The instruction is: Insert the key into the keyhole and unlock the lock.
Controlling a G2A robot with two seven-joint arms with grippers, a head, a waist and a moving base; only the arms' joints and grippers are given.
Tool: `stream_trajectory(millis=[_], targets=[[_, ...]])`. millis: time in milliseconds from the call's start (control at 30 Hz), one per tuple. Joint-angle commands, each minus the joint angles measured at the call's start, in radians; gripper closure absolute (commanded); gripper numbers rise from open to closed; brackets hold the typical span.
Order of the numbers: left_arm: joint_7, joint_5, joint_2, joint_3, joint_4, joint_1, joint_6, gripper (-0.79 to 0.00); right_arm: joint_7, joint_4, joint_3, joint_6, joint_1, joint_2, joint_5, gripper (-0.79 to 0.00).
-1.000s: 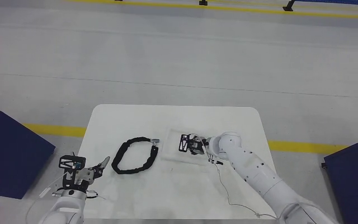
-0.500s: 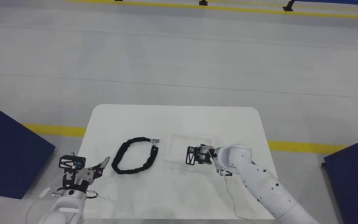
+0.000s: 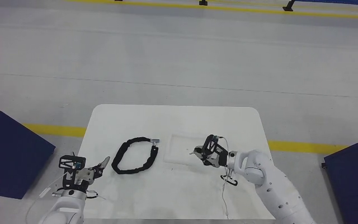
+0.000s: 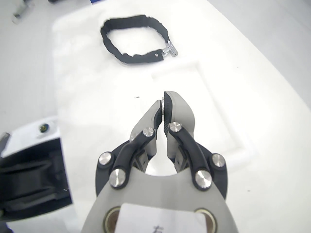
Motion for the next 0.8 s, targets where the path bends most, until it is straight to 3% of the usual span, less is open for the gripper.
stream_trajectory(millis=[0,300,567,767], targets=[[0.000,0.000,0.000,0.000,0.000,0.000,0.000,-0.785,0.058,-0.035,0.054,-0.013,-0.064,0.013,0.202,0.000],[0.000,0.000,0.000,0.000,0.000,0.000,0.000,-0.785,0.180,-0.112,0.219,-0.155,-0.313,0.065,0.706,0.000],[0.000,0.000,0.000,0.000,0.000,0.000,0.000,-0.785,0.279,-0.087,0.265,-0.259,-0.402,0.096,0.946,0.000],[0.000,0.000,0.000,0.000,0.000,0.000,0.000,-0.785,0.326,-0.077,0.272,-0.259,-0.421,0.110,1.061,0.000]])
